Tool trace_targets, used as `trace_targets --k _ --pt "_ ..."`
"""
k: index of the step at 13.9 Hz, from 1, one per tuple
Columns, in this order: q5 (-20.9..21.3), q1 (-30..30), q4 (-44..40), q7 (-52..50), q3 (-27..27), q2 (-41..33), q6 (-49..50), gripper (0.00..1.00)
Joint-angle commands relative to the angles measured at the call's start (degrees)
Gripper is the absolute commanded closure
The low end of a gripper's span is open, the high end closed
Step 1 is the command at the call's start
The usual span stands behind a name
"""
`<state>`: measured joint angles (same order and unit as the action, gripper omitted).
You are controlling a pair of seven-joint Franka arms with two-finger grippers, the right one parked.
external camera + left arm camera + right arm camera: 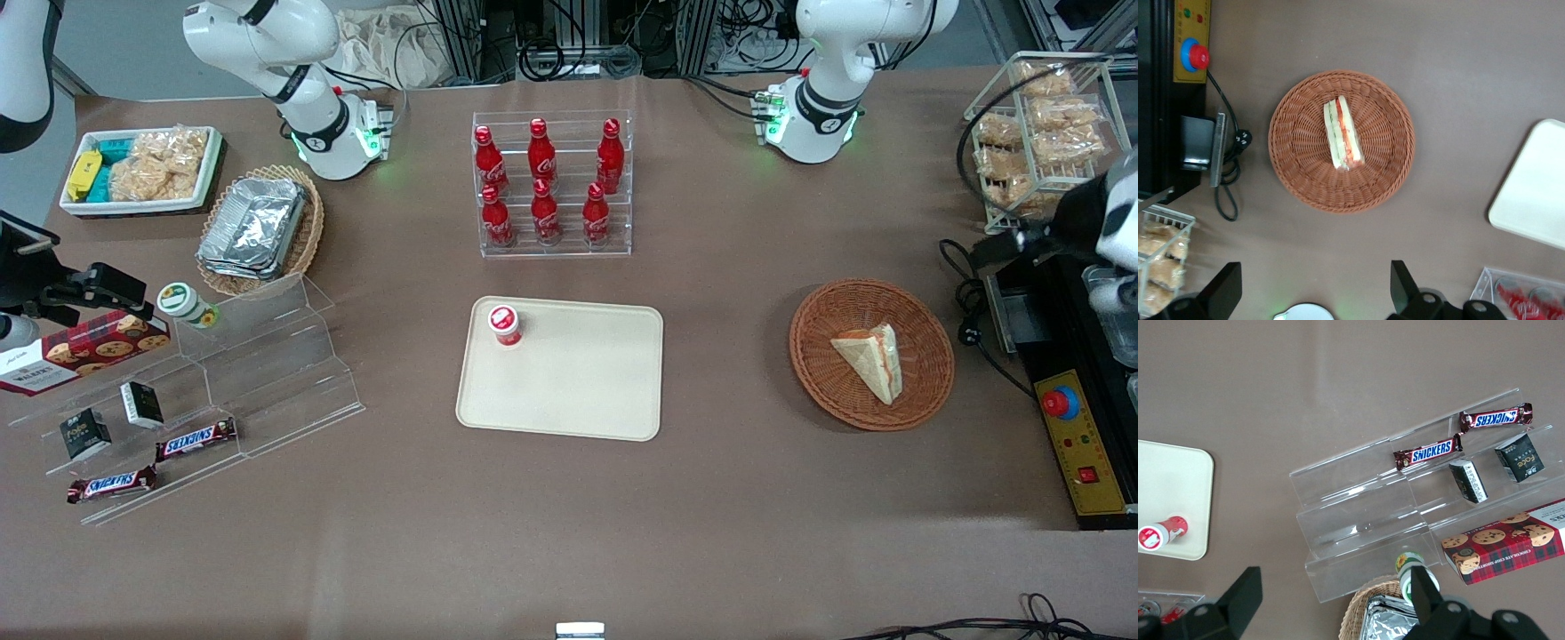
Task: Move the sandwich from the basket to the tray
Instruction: 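Move the left gripper over the wicker basket toward the sandwich, then lower the left gripper and close it on the wrapped sandwich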
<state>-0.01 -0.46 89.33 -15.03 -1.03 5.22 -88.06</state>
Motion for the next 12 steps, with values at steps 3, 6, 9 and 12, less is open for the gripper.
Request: trace_targets --k 3,6,9,12 --pt "0.6 0.1 8.1 -8.0 0.5 6.2 -14.6 0.00" --pt "0.2 0.1 12.9 -10.2 0.5 10.2 -22.7 0.00" --pt "-0.2 0.1 15.2 -11.0 0.5 14.5 -27.8 0.00" --pt "-0.6 0.4 21.0 -11.4 0.4 16.5 -35.2 0.00"
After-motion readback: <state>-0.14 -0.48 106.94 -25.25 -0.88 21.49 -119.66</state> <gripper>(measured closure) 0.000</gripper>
